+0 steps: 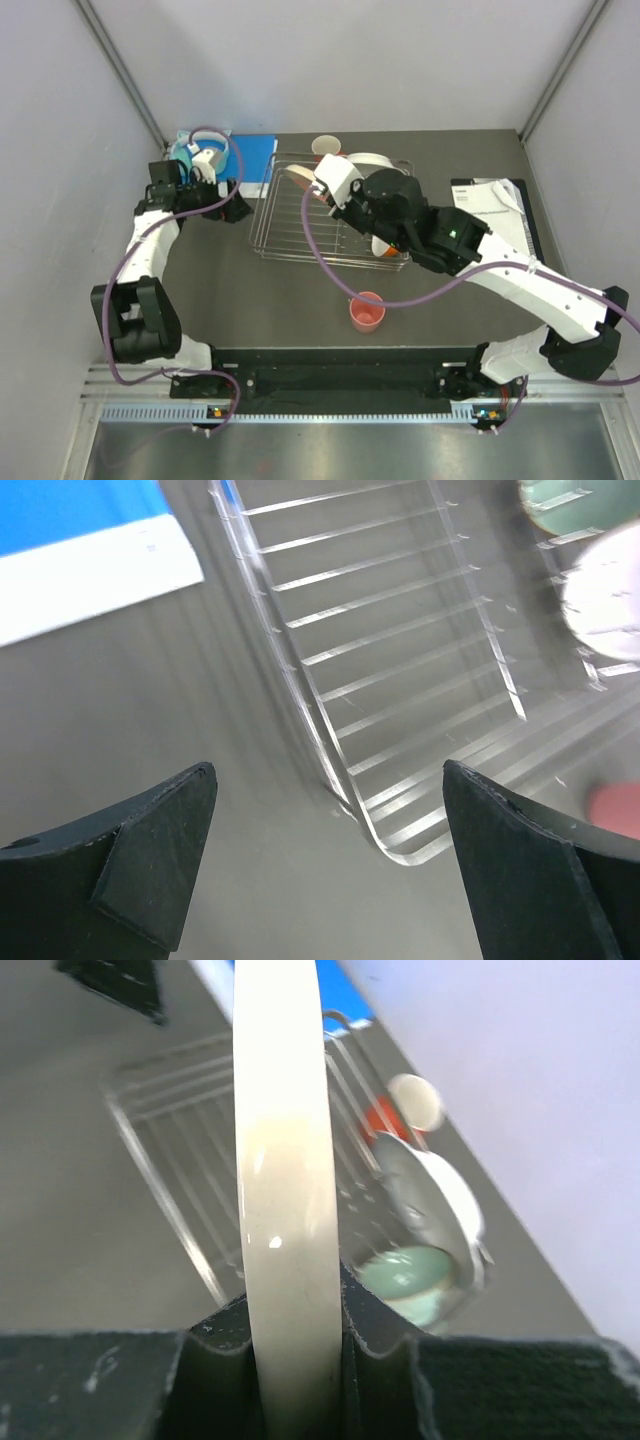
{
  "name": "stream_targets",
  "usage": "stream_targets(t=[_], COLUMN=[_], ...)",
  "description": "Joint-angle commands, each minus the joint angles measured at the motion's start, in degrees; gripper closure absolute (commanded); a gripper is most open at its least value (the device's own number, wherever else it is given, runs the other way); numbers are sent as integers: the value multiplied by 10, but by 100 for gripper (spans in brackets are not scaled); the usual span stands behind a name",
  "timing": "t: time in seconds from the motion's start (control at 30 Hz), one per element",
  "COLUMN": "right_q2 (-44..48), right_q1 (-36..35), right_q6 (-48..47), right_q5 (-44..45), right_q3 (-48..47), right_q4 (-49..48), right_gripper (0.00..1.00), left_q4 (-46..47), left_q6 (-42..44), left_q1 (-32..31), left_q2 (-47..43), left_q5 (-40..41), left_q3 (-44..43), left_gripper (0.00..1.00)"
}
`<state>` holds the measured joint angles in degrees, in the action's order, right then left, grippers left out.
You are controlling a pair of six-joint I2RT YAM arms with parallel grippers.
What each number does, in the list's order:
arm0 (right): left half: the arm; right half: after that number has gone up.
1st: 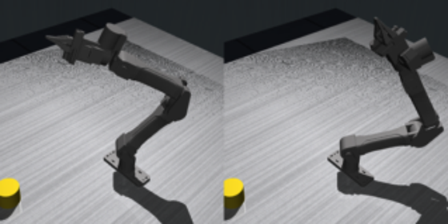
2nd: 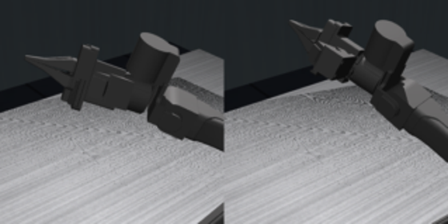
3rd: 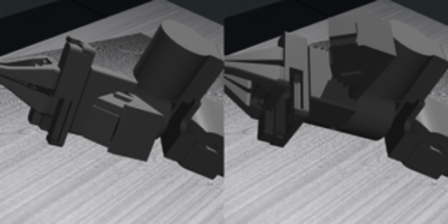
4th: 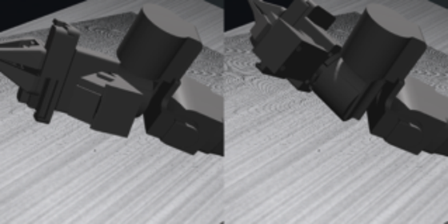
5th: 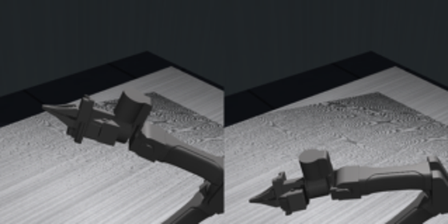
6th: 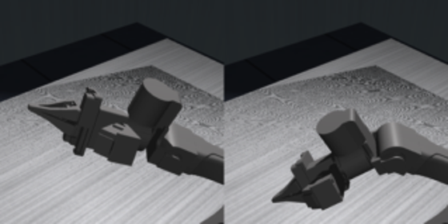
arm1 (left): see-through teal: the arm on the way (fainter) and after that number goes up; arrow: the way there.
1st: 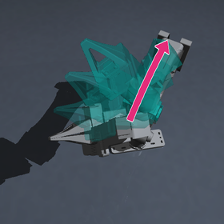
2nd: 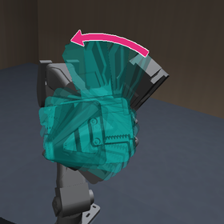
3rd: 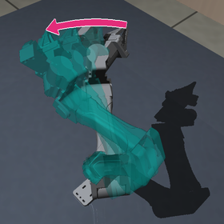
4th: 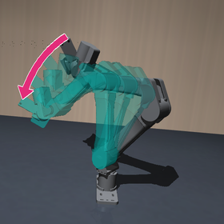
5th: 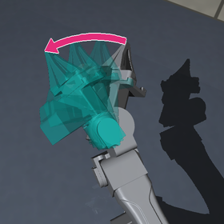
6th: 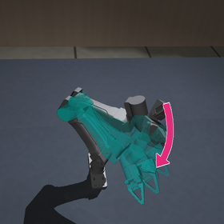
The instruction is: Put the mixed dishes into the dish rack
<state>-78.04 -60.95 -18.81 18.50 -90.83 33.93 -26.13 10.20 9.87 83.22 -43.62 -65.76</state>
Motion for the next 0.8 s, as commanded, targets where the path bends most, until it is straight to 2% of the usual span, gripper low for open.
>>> stream_targets(t=[0.0, 0.33, 0.43, 0.57, 0.67, 0.77], right_q2=[30, 22, 24, 29, 43, 53], right_q1=[0, 10, 14, 20, 21, 26], right_q6=[-75, -83, -83, -92, -108, -147], right_q5=[129, 143, 142, 126, 118, 105], right_q3=[18, 40, 50, 70, 102, 128], right_q4=[-71, -66, -65, -62, -85, -90], right_gripper=[100, 100, 100, 100, 100, 100], left_q4=[100, 145, 136, 94, 83, 73], left_q6=[-36, -15, 1, 19, 29, 37], left_q1=[-32, -94, -115, -140, -154, -166], left_q2=[35, 82, 84, 70, 42, 9], left_q5=[84, 160, 162, 162, 151, 150], left_q3=[4, 44, 55, 71, 99, 122], left_gripper=[1, 1, 9, 35, 40, 40])
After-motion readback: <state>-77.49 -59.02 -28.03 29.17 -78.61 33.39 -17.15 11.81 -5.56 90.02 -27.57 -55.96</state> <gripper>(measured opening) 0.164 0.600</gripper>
